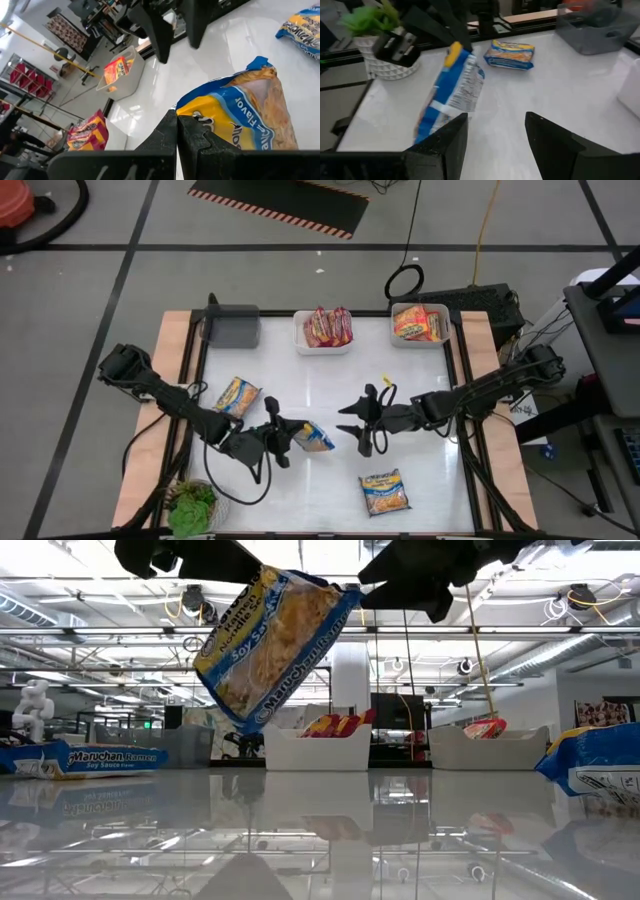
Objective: Sort Maruchan noodles
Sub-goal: Put the middle blue noodle pack into the black bin
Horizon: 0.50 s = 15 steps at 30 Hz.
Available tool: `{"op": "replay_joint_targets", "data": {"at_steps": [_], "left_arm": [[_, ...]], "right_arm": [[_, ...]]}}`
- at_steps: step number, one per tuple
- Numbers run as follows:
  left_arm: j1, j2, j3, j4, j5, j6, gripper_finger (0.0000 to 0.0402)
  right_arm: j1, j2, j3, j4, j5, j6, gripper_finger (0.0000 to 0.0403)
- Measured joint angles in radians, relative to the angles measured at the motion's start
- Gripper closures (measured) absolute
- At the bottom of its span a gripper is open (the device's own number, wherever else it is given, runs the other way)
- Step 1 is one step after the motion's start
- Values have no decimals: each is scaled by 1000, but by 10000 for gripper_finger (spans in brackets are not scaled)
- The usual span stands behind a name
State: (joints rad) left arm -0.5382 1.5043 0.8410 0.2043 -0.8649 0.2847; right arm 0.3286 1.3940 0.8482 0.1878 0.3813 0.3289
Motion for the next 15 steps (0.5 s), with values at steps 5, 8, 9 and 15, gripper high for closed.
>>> {"op": "replay_joint_targets", "data": {"at_steps": [5,8,9,15], "left_arm": [[15,0,0,6,0,-18,401],[25,0,0,6,0,-18,401],[29,0,0,7,0,-15,401],[65,0,0,8,13,3,401]], "right_arm": [[11,0,1,10,-17,34,210],[25,0,2,8,-16,41,201],[31,0,6,5,-15,44,195],[80,0,45,10,60,3,150]]}}
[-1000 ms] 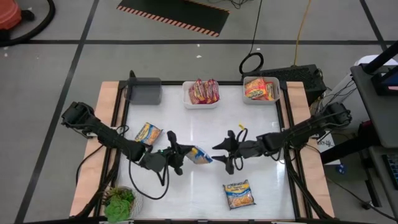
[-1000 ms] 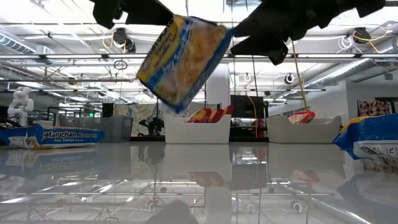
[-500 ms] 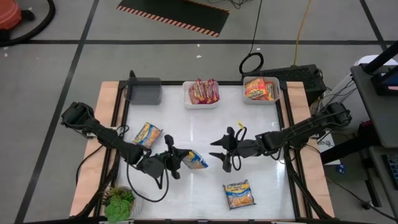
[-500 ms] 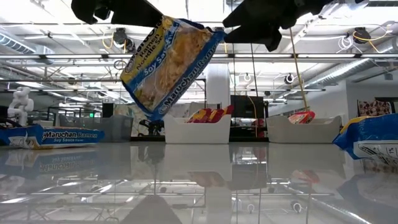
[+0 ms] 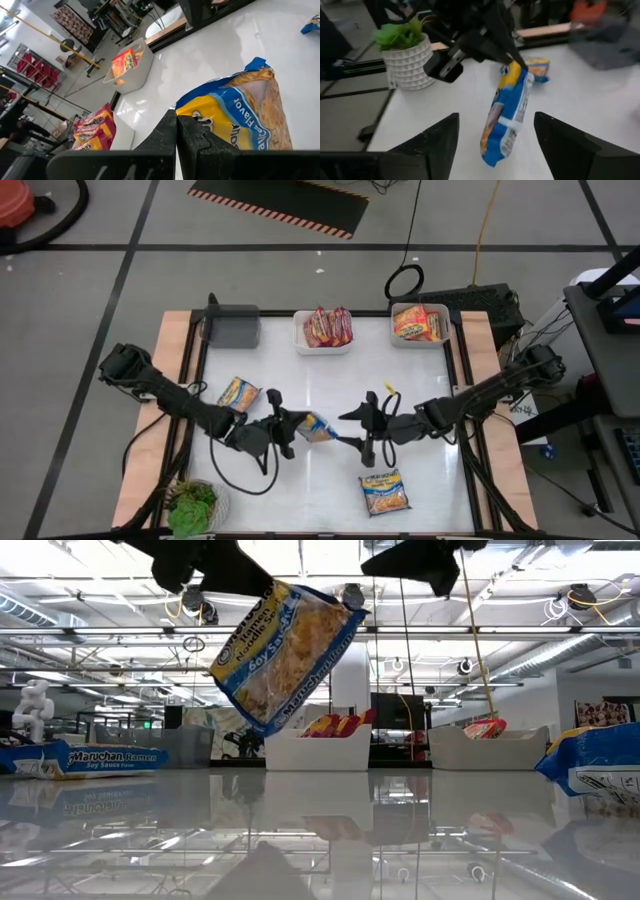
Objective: Sort Maruchan noodles
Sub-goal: Put the middle blue noodle pack into the black bin
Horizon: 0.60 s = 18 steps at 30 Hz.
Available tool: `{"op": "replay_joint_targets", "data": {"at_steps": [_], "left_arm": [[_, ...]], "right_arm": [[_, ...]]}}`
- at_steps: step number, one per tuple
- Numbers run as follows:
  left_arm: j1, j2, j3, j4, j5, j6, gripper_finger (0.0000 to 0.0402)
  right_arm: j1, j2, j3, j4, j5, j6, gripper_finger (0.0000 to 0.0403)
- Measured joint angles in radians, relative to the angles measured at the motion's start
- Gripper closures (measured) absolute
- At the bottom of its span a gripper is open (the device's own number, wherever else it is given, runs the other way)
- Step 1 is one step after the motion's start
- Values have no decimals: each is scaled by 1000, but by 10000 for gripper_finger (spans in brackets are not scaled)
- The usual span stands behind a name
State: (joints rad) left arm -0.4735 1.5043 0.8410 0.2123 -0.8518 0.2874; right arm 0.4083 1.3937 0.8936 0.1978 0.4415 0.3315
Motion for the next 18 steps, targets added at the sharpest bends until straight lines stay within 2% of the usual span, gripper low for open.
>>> {"op": "replay_joint_targets", "data": {"at_steps": [4,11,15,18], "left_arm": [[21,0,0,1,29,2,401],[39,1,0,56,39,17,401],[41,1,0,109,39,23,401],[41,1,0,106,32,31,401]], "right_arm": [[30,0,2,-1,99,-28,143],[37,54,4,21,137,-7,147],[30,134,49,20,142,-23,147],[31,175,97,10,187,-81,147]]}}
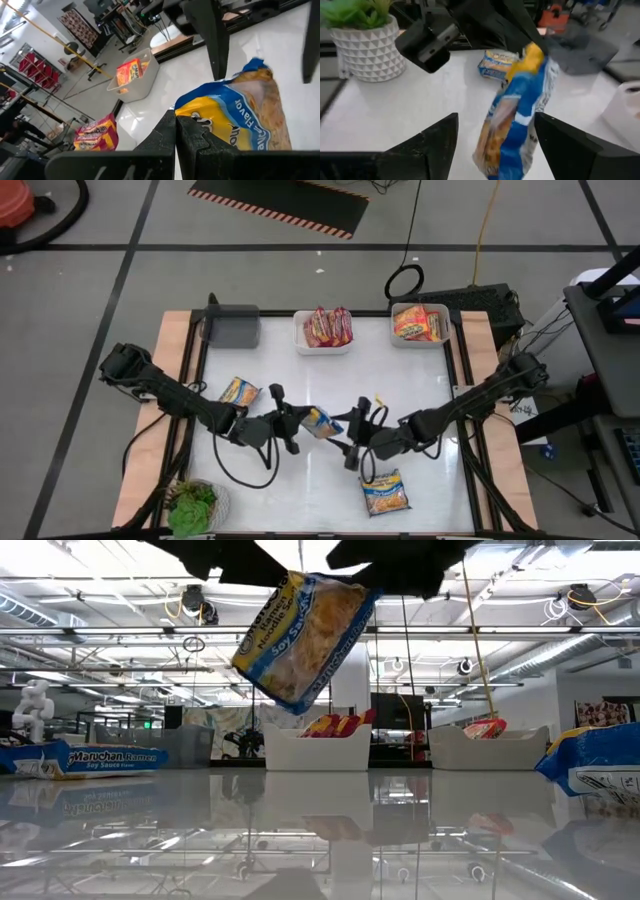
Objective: Sort Maruchan noodles
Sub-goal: Put the middle blue noodle pack into the black bin
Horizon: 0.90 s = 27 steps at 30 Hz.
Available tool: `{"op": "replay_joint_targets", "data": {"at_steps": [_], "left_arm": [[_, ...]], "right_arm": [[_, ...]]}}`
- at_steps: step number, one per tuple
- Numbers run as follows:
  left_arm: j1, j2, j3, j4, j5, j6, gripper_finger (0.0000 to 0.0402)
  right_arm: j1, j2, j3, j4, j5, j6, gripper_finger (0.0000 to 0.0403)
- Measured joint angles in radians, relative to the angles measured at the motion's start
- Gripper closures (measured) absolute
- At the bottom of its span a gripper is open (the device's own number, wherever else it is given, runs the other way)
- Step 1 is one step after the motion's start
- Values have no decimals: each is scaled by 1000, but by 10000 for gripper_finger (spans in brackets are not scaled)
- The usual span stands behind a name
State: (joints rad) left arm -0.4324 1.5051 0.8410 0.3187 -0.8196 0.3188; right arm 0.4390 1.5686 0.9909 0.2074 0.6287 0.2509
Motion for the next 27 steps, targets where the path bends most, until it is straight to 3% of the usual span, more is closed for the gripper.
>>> {"op": "replay_joint_targets", "data": {"at_steps": [7,16,27], "left_arm": [[-12,0,0,-3,-9,-3,401],[-41,0,0,1,-46,-13,401],[-59,0,0,1,-94,-34,401]], "right_arm": [[8,-29,58,-67,51,-88,148],[3,-127,59,-176,23,-114,148],[0,-137,59,-184,-31,-167,148]]}}
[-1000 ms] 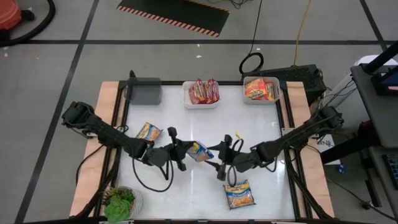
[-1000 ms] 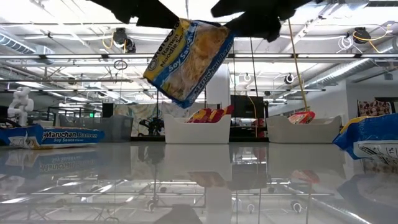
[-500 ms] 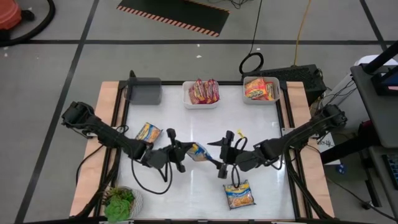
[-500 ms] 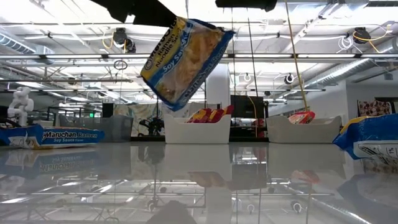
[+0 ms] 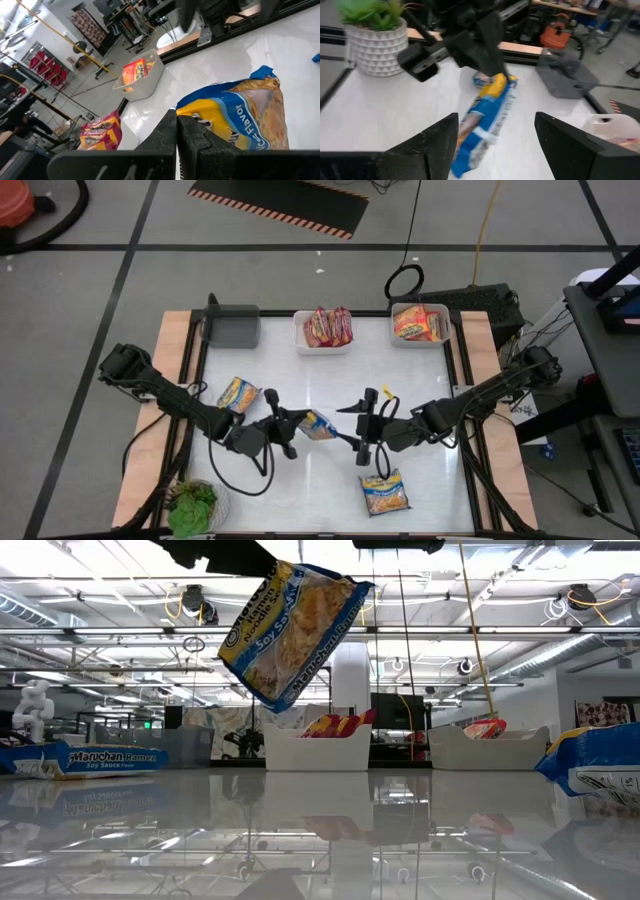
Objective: Sort Maruchan noodles
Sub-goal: Put the middle blue noodle pack into the black bin
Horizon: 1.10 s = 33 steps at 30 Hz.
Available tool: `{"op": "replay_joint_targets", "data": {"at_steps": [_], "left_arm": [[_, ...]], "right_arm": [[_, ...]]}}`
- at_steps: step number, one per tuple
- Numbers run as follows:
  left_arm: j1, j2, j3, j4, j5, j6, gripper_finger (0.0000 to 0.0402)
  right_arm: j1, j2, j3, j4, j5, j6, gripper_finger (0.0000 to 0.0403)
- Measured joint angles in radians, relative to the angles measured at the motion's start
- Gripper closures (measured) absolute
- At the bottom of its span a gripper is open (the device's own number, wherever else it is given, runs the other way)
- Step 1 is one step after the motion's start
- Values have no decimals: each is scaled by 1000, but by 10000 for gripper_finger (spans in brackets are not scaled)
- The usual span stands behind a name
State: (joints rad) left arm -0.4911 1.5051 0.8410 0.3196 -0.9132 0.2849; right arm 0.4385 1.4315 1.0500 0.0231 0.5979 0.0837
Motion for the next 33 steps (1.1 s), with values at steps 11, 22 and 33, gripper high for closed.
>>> {"op": "replay_joint_targets", "data": {"at_steps": [11,22,33], "left_arm": [[41,0,0,5,-41,-63,401],[64,0,0,53,0,-35,401],[99,0,0,51,26,-136,401]], "right_arm": [[-41,2,-62,19,-74,40,148],[-104,2,-161,161,-91,178,143],[-158,2,-265,398,-210,245,142]]}}
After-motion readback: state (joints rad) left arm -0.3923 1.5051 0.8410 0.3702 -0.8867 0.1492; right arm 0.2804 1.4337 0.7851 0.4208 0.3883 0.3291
